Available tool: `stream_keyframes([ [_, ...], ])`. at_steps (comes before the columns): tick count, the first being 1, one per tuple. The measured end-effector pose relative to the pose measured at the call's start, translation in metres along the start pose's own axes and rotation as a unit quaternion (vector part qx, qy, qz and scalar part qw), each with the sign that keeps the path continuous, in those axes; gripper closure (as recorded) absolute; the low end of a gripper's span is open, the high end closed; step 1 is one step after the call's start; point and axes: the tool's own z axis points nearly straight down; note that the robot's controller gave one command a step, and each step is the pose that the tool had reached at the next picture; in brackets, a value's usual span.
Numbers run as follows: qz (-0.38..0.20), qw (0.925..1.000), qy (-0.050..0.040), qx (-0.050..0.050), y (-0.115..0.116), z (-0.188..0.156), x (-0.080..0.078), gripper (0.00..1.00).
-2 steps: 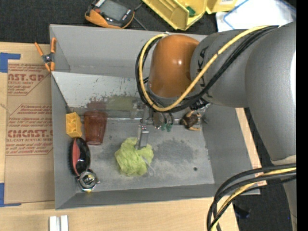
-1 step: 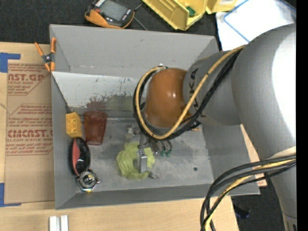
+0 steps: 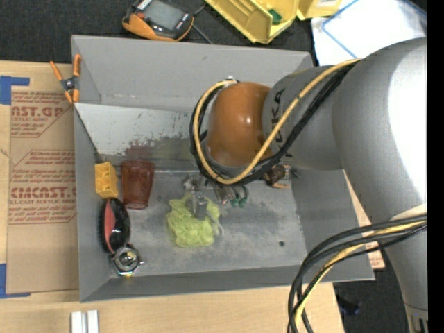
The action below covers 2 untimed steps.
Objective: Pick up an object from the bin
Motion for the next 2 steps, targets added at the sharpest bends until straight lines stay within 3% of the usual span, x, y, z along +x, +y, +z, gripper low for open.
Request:
stream_keyframes([
  [1,0.000,1.0000,-0.0001,0.000,0.000,0.000,0.000,1.00],
  [2,-0.064,0.9979,-0.0027,0.000,-0.005,-0.025,0.005,1.00],
])
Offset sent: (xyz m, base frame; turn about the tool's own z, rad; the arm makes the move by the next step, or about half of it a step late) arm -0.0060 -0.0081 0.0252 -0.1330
